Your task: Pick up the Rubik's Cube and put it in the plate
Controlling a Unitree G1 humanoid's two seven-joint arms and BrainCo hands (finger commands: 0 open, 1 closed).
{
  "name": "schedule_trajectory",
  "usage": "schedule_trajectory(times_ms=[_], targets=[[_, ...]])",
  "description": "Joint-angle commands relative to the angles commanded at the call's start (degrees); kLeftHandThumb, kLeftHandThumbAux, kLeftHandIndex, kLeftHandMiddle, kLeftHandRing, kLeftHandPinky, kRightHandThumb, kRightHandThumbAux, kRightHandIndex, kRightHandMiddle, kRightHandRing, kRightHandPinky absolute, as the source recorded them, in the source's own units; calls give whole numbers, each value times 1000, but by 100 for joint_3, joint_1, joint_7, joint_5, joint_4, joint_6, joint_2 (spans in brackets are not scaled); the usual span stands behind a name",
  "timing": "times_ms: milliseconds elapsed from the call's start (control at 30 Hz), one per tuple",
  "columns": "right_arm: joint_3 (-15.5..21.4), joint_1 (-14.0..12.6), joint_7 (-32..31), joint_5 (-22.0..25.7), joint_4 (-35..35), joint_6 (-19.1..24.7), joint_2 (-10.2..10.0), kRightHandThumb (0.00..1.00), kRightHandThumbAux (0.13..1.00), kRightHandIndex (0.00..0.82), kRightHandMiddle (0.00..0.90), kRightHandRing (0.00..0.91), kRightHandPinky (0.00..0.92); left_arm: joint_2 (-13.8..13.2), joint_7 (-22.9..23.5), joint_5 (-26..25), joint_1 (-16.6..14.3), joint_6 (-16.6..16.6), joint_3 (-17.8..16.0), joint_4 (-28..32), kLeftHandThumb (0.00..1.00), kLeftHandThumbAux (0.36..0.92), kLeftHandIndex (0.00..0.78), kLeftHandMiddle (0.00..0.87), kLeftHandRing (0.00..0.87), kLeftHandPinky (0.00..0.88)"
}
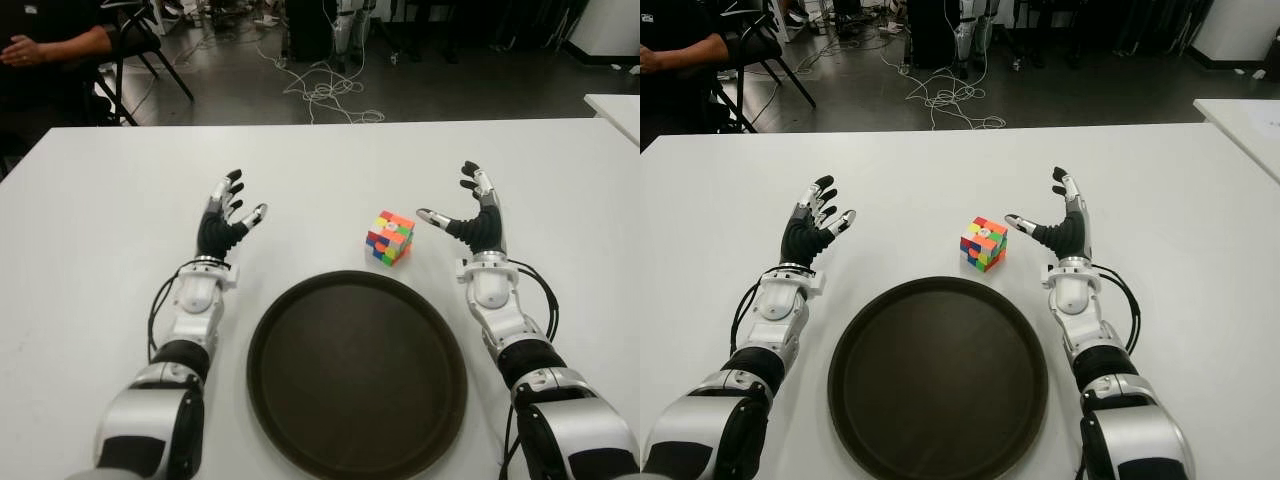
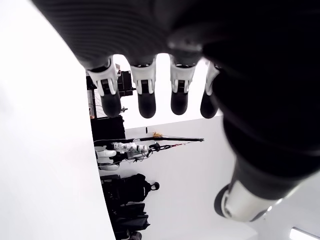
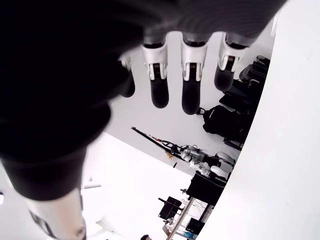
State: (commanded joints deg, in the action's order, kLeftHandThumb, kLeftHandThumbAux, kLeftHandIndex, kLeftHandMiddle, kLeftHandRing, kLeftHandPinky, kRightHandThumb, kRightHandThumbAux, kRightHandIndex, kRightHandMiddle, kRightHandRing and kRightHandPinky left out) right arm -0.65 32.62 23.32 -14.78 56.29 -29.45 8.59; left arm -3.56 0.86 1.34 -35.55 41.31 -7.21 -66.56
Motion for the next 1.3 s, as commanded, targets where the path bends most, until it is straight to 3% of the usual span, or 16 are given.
schedule_trajectory(times_ms=[367,700,800,1000,1100,1267,1300], targets=[[90,2,-119,167,5,-61,-34,0,813,98,175,163,127,11,139,-93,1,13,-38,0,0,786,48,89,57,31],[114,109,95,-55,-720,-54,253,0,837,73,149,129,88,-4,93,-50,11,-3,-21,-7,0,775,49,88,57,26],[-24,164,565,-434,-693,-387,331,0,854,81,151,126,80,-13,72,-32,25,1,-13,-1,0,772,49,88,54,24],[-560,807,1932,-1554,-289,-892,546,5,882,98,154,133,89,-21,60,-4,34,13,9,7,0,790,48,89,57,30],[-1076,1148,2609,-2299,9,-916,681,8,867,91,151,135,104,-36,38,27,38,22,31,19,0,794,49,88,55,27],[-1381,1380,2995,-2577,349,-1026,752,1,853,84,148,142,136,-41,28,34,44,31,41,29,0,791,48,82,50,21],[-1636,1489,2174,-2677,381,-984,890,0,852,83,147,142,138,-44,27,35,47,9,44,40,0,791,48,81,50,20]])
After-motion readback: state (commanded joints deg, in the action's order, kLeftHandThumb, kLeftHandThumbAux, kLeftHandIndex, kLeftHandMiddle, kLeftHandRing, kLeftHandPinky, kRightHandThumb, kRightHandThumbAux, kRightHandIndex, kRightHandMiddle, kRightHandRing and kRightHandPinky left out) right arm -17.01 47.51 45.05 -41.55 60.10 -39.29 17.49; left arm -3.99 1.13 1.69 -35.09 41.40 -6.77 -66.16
